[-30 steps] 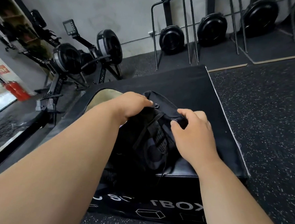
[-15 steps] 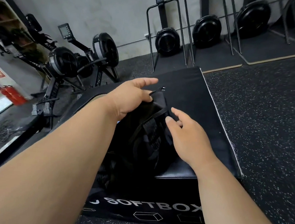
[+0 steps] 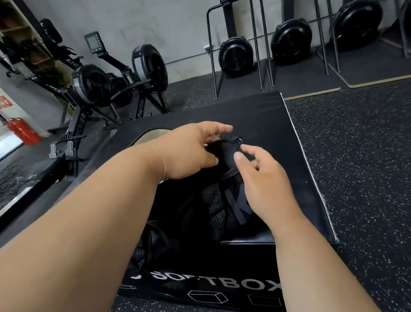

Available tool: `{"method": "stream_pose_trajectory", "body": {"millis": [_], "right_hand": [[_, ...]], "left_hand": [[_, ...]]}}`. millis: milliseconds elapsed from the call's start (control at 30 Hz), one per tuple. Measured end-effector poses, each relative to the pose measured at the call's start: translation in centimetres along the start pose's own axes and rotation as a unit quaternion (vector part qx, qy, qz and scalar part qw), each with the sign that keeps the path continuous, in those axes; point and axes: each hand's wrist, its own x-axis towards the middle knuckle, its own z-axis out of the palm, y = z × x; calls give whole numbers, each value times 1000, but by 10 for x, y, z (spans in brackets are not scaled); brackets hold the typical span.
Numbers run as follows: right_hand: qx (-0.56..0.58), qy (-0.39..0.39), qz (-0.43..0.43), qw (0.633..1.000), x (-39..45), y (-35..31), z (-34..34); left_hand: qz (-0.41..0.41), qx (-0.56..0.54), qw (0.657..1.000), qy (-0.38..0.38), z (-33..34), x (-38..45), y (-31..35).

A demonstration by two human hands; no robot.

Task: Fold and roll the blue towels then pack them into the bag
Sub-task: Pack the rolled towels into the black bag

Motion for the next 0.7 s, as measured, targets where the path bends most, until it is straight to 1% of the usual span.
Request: {"method": "stream_pose_trajectory", "body": {"millis": [100,200,333,433,500,600,700], "right_hand": [[-1,-3,-1,1000,0,-1,6],[-22,4,-5,1000,0,-1,12],[-53,22,-12,998,-1,-1,15],[-25,32,-11,999,-6,-6,19],[-41,23,-30,998,-11,-12,24],[-130,25,-110,985,-23,-22,32],[-174,25,-156,972,-32,-30,42]], "left_hand": [[-25,12,1000,14,-5,-29,-8],[-90,83,992,22,-18,-66,-24],[-183,188,965,-12,-35,-107,-58],[-206,201,958,-16,-47,-132,-83],[-192,186,963,10,-48,-145,-95],[-172,157,969,80,-43,-155,-107],[-184,150,959,154,-43,-159,-119]]}}
